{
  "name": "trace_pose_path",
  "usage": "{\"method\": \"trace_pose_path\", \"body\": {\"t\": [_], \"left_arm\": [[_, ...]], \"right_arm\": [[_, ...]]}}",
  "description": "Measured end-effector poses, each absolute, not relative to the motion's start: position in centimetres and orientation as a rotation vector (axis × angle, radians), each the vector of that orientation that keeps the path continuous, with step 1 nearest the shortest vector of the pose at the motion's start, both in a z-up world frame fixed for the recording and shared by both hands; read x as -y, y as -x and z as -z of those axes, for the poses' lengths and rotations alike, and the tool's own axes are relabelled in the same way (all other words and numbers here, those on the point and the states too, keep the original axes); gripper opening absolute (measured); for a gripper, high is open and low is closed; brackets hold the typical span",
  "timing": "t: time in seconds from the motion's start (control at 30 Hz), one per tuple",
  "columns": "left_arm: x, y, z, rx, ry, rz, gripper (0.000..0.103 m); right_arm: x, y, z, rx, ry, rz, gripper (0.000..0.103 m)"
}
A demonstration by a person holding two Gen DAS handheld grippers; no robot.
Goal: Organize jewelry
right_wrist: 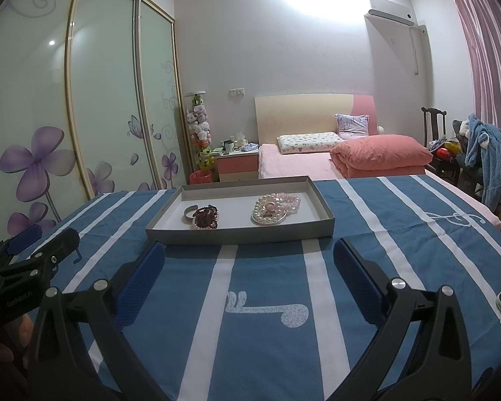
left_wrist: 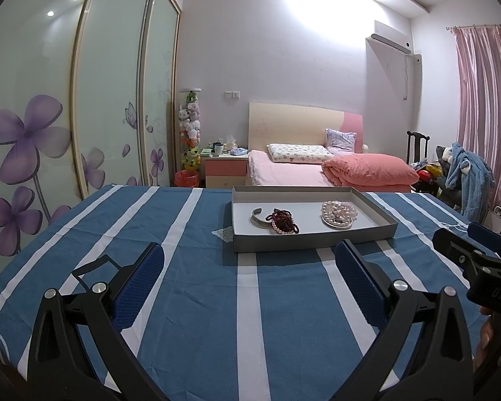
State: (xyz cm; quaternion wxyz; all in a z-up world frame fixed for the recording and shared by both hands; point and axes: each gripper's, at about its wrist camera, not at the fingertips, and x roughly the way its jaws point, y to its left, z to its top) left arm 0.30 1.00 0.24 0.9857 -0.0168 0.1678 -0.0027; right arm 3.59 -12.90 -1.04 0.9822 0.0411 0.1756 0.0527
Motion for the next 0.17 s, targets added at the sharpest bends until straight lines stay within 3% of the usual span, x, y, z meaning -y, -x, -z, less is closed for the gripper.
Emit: {"method": "trace_pose_path", "body": {"t": [0.17], "left_arm": [[-1.04,-0.16,-0.18,-0.344,0.035,0.008,0.101]], "right_arm": [[12.92,-3.62,0.97,-0.354,-0.083,-0.105,0.099]]}}
